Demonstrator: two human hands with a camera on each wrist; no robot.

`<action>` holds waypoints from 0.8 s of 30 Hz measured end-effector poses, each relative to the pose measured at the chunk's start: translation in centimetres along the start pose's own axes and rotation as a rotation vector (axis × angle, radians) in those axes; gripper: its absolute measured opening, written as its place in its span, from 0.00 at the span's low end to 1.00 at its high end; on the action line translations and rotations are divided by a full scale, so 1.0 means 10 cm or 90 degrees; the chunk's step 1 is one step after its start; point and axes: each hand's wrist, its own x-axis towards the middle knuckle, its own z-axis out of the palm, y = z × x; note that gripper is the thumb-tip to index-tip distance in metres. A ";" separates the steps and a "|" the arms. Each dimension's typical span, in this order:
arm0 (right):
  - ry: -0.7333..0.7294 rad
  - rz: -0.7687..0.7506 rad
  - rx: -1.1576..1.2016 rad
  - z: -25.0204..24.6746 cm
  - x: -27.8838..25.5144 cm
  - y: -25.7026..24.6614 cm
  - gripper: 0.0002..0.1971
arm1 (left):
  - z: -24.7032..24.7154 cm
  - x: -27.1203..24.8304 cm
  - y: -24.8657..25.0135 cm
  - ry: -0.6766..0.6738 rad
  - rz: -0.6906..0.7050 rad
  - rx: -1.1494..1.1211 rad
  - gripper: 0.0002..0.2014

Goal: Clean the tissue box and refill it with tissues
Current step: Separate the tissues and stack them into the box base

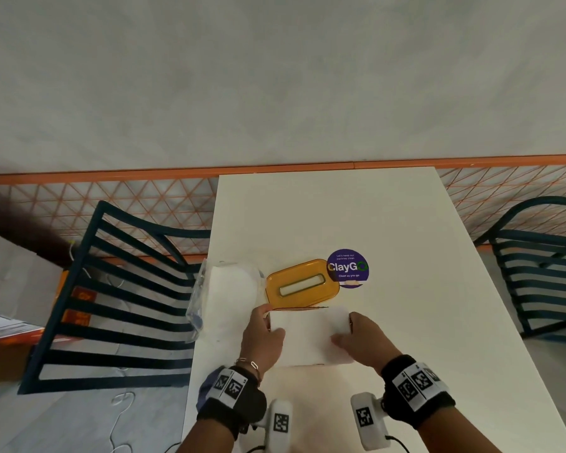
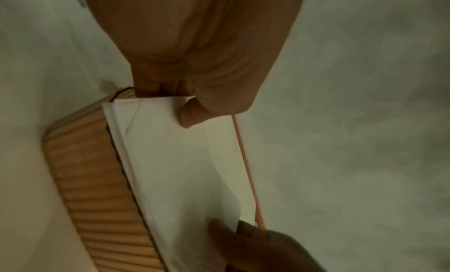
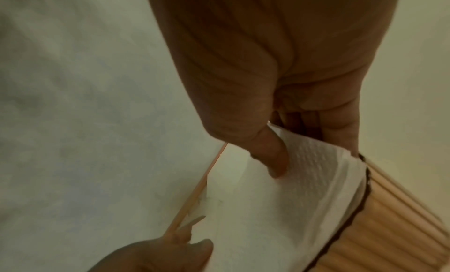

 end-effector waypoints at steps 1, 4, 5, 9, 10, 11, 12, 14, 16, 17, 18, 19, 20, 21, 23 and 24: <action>0.015 0.004 -0.026 0.01 0.00 0.00 0.14 | 0.00 -0.01 0.01 0.009 0.011 0.012 0.31; 0.048 -0.005 -0.081 0.02 0.02 0.01 0.13 | 0.02 -0.02 0.03 0.023 0.044 0.058 0.32; 0.053 -0.010 -0.093 0.02 0.02 0.00 0.12 | 0.03 -0.02 0.04 0.030 0.055 0.074 0.32; 0.083 -0.004 -0.113 0.03 0.00 -0.05 0.12 | 0.05 -0.02 0.04 0.048 0.097 0.139 0.33; 0.094 0.001 -0.119 0.04 0.01 -0.07 0.13 | 0.05 -0.02 0.04 0.051 0.105 0.160 0.34; 0.102 0.006 -0.131 0.05 0.00 -0.09 0.13 | 0.05 -0.02 0.04 0.054 0.114 0.177 0.34; 0.109 0.010 -0.152 0.05 -0.01 -0.11 0.13 | 0.05 -0.02 0.03 0.057 0.122 0.192 0.35; 0.127 0.010 -0.205 0.05 -0.04 -0.16 0.14 | 0.04 -0.04 0.04 0.063 0.137 0.220 0.37; 0.147 -0.004 -0.244 0.02 -0.08 -0.18 0.18 | 0.03 -0.04 0.02 0.076 0.161 0.255 0.37; 0.158 -0.016 -0.261 0.00 -0.11 -0.18 0.19 | 0.02 -0.04 0.00 0.085 0.179 0.277 0.37; 0.170 -0.038 -0.277 -0.02 -0.13 -0.18 0.21 | 0.00 -0.04 -0.02 0.095 0.199 0.308 0.36; 0.179 -0.069 -0.289 -0.05 -0.15 -0.17 0.22 | -0.03 -0.04 -0.04 0.100 0.218 0.342 0.33; 0.177 -0.104 -0.296 -0.06 -0.16 -0.16 0.23 | -0.06 -0.04 -0.05 0.094 0.236 0.371 0.31; 0.160 -0.141 -0.300 -0.08 -0.17 -0.15 0.25 | -0.08 -0.03 -0.06 0.073 0.254 0.394 0.28; 0.094 -0.209 -0.322 -0.07 -0.19 -0.14 0.28 | -0.10 -0.01 -0.11 0.004 0.287 0.440 0.27; 0.062 -0.236 -0.346 -0.06 -0.20 -0.14 0.29 | -0.10 0.00 -0.13 -0.036 0.296 0.470 0.28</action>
